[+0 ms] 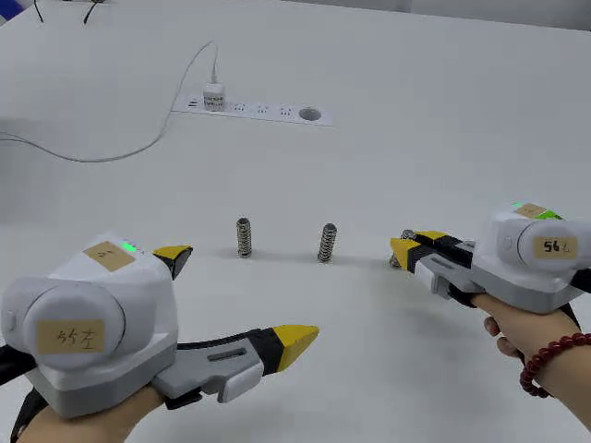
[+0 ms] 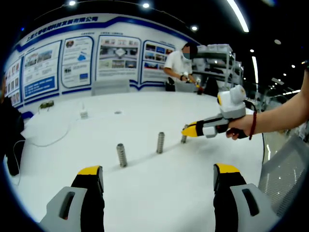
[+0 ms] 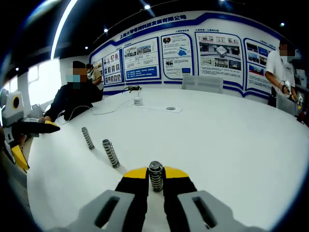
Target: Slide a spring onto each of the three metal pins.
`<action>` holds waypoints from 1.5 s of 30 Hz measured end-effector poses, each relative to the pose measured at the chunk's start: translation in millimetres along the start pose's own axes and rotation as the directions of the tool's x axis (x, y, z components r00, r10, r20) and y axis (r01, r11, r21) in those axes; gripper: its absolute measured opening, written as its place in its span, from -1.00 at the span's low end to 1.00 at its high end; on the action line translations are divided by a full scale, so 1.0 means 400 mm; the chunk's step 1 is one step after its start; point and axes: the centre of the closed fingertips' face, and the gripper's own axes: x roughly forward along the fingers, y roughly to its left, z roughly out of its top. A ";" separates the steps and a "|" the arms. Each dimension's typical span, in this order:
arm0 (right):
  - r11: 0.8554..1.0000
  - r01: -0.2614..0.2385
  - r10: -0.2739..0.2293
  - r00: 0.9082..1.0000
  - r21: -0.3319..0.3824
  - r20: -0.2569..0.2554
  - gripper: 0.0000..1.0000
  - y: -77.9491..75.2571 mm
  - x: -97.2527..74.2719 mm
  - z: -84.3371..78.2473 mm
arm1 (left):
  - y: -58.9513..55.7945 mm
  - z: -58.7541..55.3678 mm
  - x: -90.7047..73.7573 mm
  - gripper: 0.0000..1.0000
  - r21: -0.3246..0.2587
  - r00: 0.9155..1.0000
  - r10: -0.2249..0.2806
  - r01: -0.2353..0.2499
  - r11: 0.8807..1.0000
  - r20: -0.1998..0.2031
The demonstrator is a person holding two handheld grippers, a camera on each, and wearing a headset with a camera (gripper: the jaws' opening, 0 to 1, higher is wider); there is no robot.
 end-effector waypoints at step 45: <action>0.984 -0.107 0.111 0.994 0.140 -0.021 0.20 0.096 -0.136 0.055 | 0.040 0.033 -0.040 0.87 0.043 0.999 0.013 -0.011 0.999 -0.049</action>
